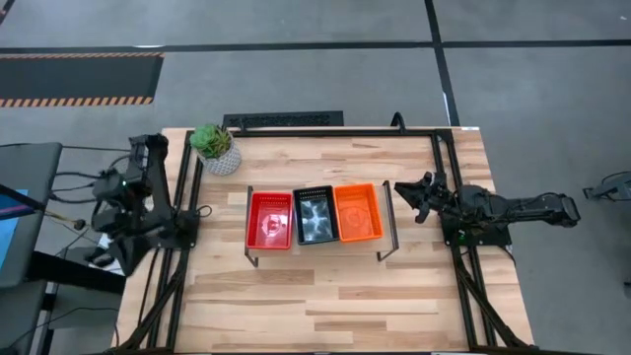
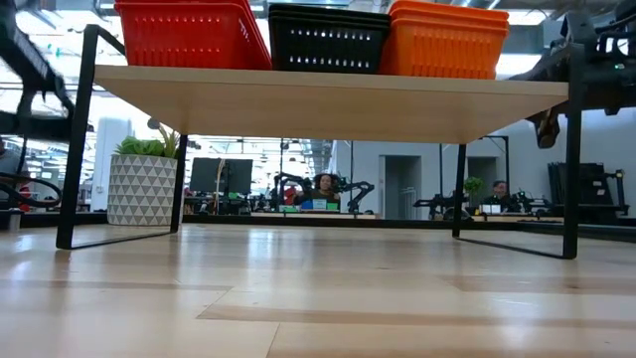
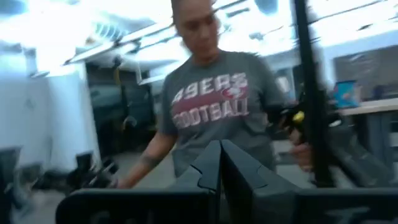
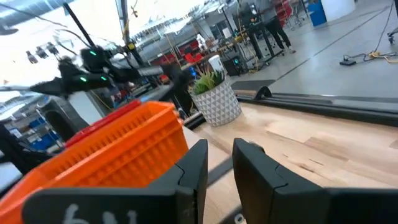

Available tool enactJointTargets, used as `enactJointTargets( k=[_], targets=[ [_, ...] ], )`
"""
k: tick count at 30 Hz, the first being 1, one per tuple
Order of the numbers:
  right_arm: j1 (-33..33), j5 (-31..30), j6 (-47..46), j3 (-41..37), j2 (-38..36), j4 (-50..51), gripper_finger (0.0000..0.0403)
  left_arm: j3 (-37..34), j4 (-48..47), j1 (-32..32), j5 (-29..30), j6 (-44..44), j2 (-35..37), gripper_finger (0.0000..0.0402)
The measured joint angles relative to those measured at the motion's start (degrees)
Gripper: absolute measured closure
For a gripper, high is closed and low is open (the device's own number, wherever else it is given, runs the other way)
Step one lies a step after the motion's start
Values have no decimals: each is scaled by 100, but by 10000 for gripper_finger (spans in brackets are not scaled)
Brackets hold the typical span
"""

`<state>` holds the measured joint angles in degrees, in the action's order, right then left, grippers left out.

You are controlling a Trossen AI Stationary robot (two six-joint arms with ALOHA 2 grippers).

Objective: Stack baskets on shelf by color
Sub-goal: Return to home position

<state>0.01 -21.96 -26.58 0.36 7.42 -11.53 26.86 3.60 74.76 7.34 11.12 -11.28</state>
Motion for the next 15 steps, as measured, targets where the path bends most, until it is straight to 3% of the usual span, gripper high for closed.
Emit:
enactJointTargets(
  k=[3,7,10,15],
  targets=[
    [0,0,8,0,0,-123,305,-301,-313,-142,-509,-124,904,401],
    [10,11,7,0,-25,-128,305,-541,-246,-229,116,-496,1002,401],
    [57,131,58,0,-54,-77,305,-937,414,-254,-405,-278,1036,401],
    [162,136,154,0,-63,2,305,-2303,1936,-262,-82,-497,1092,401]
  ],
)
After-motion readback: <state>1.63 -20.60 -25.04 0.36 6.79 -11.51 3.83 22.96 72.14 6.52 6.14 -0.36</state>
